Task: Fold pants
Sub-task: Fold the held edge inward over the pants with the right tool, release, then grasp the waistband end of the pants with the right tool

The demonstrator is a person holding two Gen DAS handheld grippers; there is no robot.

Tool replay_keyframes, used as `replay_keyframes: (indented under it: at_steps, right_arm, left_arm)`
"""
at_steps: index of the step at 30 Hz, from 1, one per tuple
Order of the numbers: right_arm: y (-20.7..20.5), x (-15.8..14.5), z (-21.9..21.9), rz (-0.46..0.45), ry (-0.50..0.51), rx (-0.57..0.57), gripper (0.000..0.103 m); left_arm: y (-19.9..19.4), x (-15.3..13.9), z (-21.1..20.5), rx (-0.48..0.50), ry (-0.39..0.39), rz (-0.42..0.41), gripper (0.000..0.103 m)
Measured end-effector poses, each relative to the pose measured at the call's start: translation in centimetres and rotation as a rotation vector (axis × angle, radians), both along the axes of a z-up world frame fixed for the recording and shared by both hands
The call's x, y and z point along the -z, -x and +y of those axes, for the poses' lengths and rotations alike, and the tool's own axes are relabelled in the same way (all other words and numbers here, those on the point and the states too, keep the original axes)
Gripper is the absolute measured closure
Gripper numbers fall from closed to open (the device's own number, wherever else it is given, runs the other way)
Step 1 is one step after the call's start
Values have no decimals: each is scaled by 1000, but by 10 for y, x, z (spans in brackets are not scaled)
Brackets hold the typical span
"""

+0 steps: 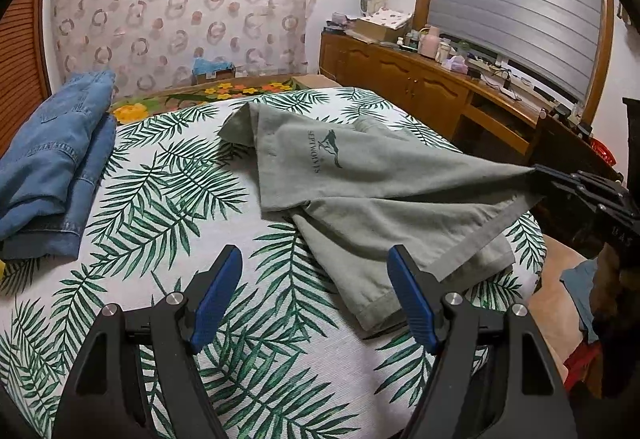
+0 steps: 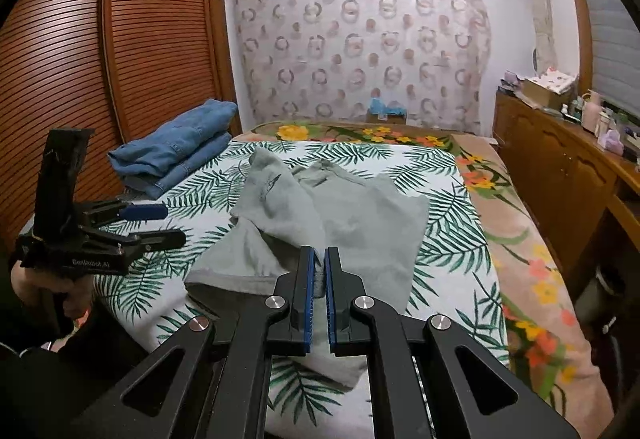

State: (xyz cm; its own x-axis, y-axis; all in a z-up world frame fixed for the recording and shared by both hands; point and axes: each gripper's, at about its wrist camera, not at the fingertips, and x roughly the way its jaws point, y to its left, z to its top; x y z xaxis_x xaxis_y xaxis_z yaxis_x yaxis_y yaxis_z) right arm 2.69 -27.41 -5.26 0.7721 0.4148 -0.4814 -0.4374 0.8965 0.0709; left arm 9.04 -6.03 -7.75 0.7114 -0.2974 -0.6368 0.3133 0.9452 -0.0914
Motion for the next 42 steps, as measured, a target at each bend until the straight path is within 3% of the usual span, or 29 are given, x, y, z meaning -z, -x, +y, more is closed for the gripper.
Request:
replay_keyframes:
  at_steps: [5, 13, 27, 32, 34, 42]
  right_arm:
    - [2, -2, -2, 16, 11, 8, 98]
    - [-6, 27, -9, 112, 37, 29, 98]
    - [-9, 41, -19, 168, -15, 25, 98]
    - [-9, 38, -22, 168, -2, 29, 90]
    - [-8, 34, -24, 161, 4, 38, 79]
    - [-10, 19, -31, 120, 2, 62, 68]
  left_arm:
    - [1, 7, -4, 3, 0, 9, 27]
    - [1, 17, -6, 0, 7, 35, 27]
    - [1, 31, -16, 14, -11, 62, 27]
    - [-2, 37, -16, 6, -22, 80, 27]
    - [-3, 40, -17, 3, -27, 90, 27]
    - [-5, 44, -10, -5, -21, 96, 27]
